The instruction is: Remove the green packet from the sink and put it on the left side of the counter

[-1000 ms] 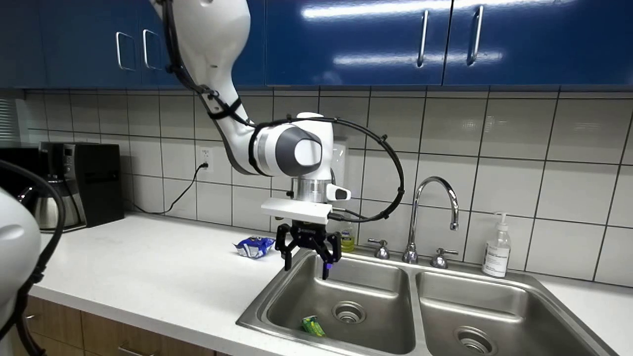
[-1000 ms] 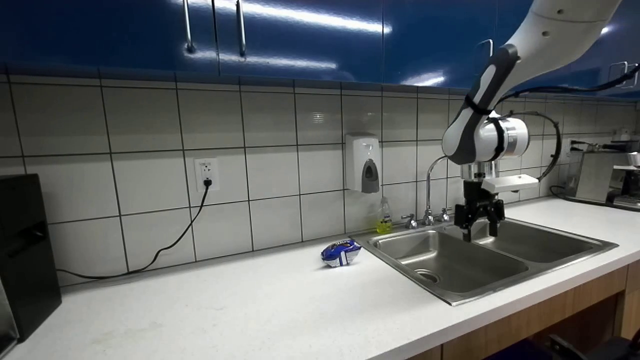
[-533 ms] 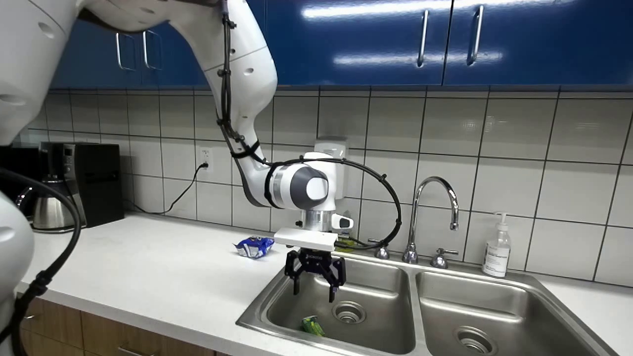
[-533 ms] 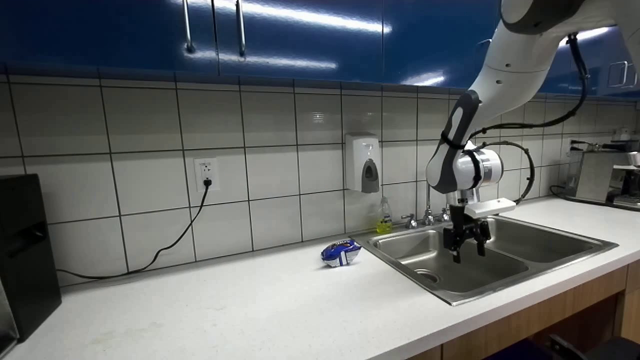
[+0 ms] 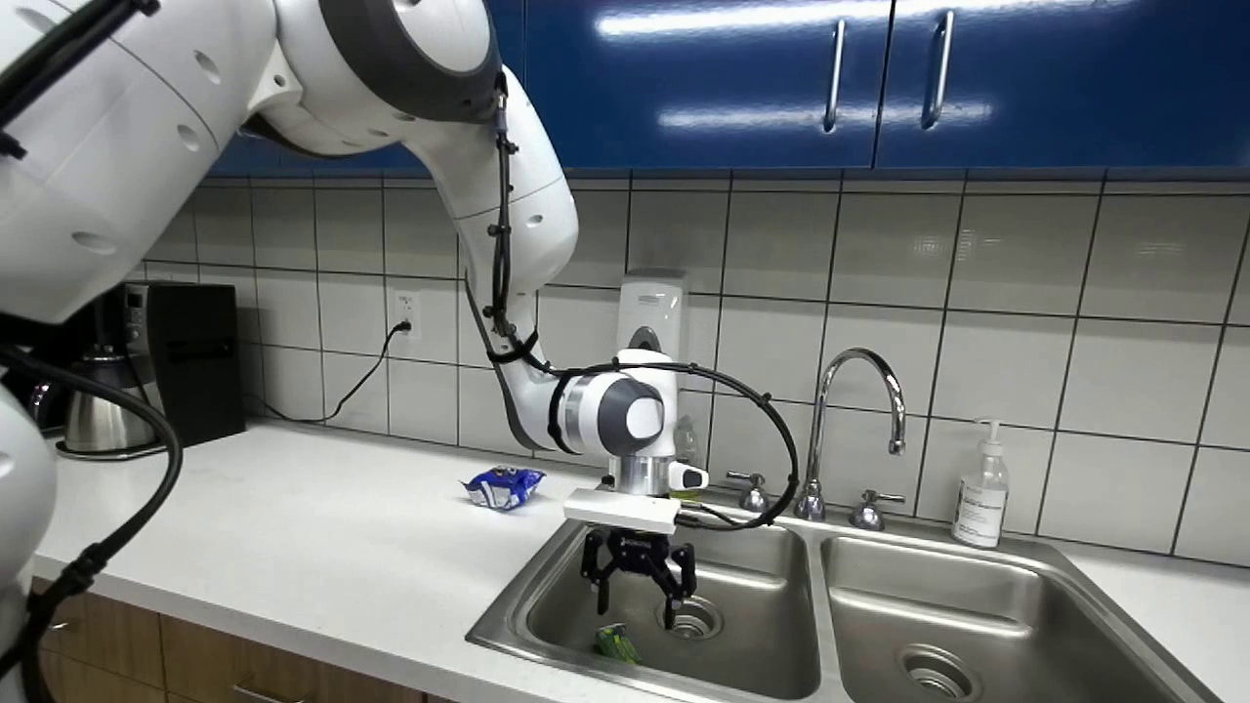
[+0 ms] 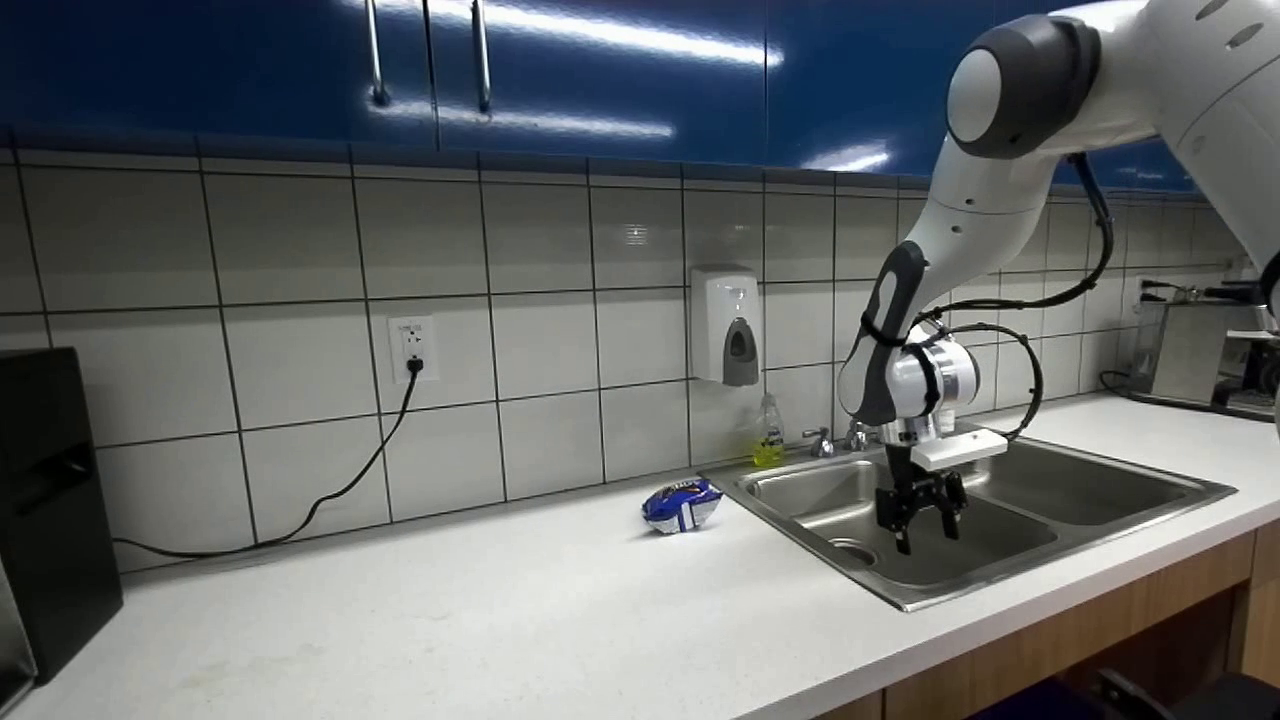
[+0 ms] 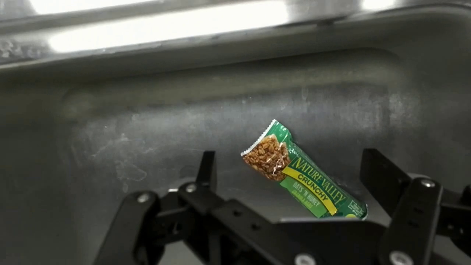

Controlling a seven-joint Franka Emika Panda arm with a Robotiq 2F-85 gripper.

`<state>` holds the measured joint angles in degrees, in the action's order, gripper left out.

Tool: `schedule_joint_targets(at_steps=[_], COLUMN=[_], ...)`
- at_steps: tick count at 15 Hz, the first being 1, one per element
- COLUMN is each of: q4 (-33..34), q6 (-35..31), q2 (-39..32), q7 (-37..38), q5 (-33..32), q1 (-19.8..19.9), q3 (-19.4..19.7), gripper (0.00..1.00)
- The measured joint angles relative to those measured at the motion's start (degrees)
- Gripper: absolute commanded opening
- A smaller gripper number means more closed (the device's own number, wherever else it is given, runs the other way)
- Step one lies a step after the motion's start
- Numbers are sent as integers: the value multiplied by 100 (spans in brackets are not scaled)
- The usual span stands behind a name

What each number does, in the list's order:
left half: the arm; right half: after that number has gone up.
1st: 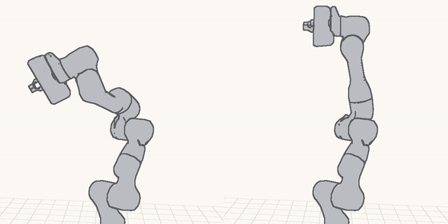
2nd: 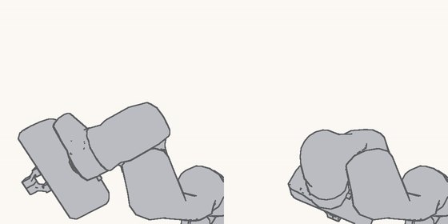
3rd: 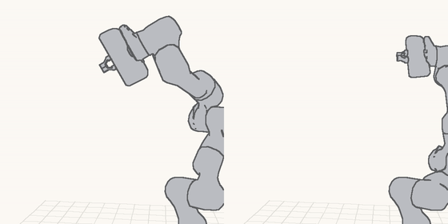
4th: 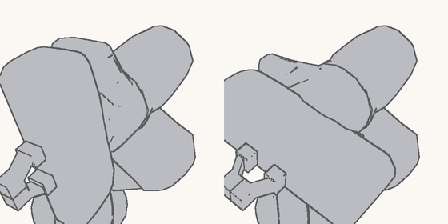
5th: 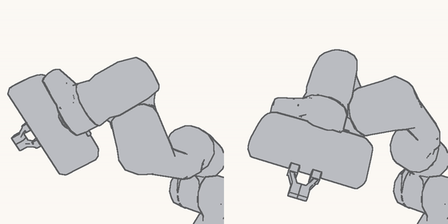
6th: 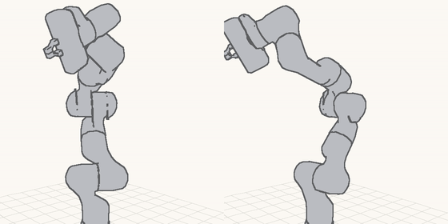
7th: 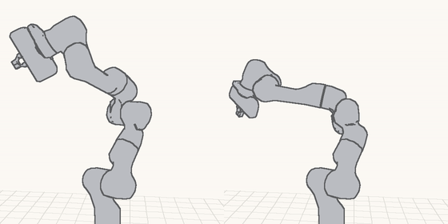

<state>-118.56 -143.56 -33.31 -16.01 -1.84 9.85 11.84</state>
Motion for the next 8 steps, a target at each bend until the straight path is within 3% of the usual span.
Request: schedule_joint_targets(at_steps=[8], q4=[237], q6=[1], q2=[-235], q7=[0], q5=[0], q1=[60], q3=[-71], gripper=[100])
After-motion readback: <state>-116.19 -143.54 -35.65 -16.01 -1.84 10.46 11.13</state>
